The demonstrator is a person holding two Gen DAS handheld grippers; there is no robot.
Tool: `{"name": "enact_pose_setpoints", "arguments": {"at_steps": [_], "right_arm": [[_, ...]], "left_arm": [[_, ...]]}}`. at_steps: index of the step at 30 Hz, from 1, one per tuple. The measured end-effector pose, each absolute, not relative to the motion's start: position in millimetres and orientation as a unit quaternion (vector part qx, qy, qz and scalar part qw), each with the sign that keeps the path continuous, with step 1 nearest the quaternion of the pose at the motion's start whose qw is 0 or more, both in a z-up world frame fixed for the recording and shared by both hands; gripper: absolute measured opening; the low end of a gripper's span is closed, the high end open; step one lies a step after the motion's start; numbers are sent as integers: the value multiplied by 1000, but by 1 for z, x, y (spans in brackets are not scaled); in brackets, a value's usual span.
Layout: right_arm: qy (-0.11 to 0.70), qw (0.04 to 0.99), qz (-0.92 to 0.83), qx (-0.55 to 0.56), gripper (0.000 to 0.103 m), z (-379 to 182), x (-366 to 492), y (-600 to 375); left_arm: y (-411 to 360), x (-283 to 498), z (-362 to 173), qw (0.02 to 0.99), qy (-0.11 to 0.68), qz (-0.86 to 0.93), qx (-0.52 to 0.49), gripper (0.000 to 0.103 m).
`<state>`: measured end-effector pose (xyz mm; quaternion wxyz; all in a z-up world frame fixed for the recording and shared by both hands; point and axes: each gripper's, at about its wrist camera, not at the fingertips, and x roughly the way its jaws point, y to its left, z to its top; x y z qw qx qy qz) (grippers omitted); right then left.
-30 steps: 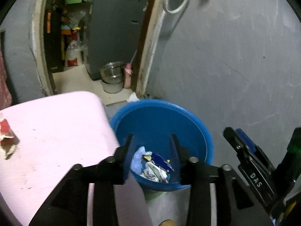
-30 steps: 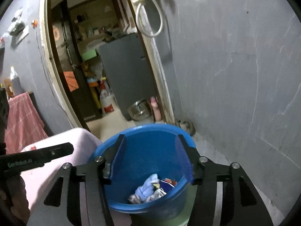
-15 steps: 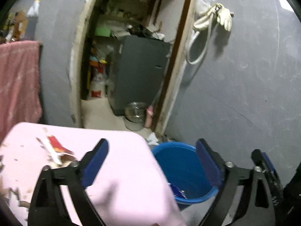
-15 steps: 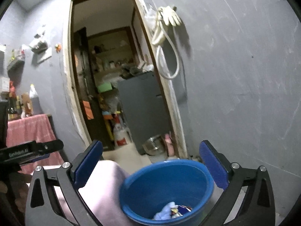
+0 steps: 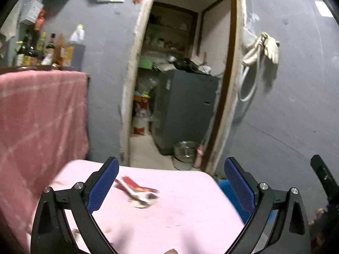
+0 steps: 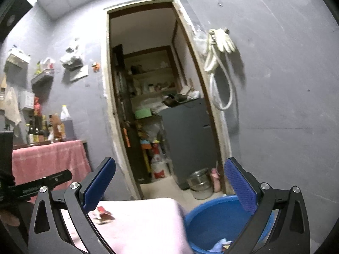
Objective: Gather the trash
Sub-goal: 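Move both open tools back over the table toward the red-white wrapper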
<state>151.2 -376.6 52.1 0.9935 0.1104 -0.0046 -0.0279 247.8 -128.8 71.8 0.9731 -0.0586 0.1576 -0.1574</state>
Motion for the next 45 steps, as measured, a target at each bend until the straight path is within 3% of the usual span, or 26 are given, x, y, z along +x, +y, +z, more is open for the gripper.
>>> {"name": "enact_pose_setpoints", "arguments": {"at_steps": [8,18,28,35,45], "right_arm": [[32,996,40,75,103,65,174,-331],[112,989,100,22,103,51,227,-287],[250,958,139,30,103,16,311,-259],[353,920,171,21,85,-14,361,-235],[438,880,183,10,73,-51,397,-219]], "left_arm": [[-69,249,67,980,160,-100,-58,98],[-27,276,31,974,219,-41,-50,98],[-5,316,-2,958,284,-14,-48,98],[7,330,-20,947,316,0,-55,98],[12,338,-33,933,354,-3,-69,98]]}}
